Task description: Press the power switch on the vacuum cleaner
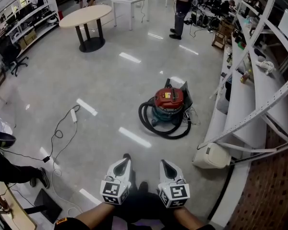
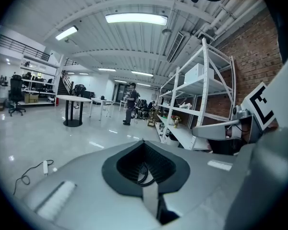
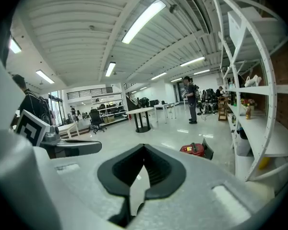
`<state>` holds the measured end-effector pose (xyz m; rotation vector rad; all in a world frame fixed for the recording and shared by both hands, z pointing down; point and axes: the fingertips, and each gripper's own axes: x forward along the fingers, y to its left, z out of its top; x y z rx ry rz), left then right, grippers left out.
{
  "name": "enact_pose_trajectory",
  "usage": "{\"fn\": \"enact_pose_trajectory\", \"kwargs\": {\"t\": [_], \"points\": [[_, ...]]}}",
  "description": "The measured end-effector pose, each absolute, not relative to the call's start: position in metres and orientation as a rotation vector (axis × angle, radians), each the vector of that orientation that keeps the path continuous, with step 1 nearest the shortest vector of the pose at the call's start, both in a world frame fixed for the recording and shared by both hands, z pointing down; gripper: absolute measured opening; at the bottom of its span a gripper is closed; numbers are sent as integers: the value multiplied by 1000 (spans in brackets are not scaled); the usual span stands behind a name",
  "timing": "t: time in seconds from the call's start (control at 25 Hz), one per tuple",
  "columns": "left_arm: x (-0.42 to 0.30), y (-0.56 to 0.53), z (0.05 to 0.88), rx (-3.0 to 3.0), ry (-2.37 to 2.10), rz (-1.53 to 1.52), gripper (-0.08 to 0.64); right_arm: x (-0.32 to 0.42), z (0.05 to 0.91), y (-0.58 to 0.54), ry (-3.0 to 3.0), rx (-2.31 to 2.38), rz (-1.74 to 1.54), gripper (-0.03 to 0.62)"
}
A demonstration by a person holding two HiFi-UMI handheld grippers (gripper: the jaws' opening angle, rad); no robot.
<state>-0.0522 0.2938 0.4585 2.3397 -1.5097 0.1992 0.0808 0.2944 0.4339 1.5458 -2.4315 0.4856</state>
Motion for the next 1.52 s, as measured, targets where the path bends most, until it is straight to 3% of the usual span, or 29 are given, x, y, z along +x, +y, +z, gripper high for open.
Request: {"fn": "enact_pose_trajectory", "kwargs": {"t": [0.96, 1.52], "points": [[-118, 67, 440, 2368, -1471, 129, 15, 13, 403, 79, -2332, 1574, 374, -8], [-152, 8, 434, 2409, -1445, 67, 15, -22, 393, 11, -2329, 1604, 296, -8]]}}
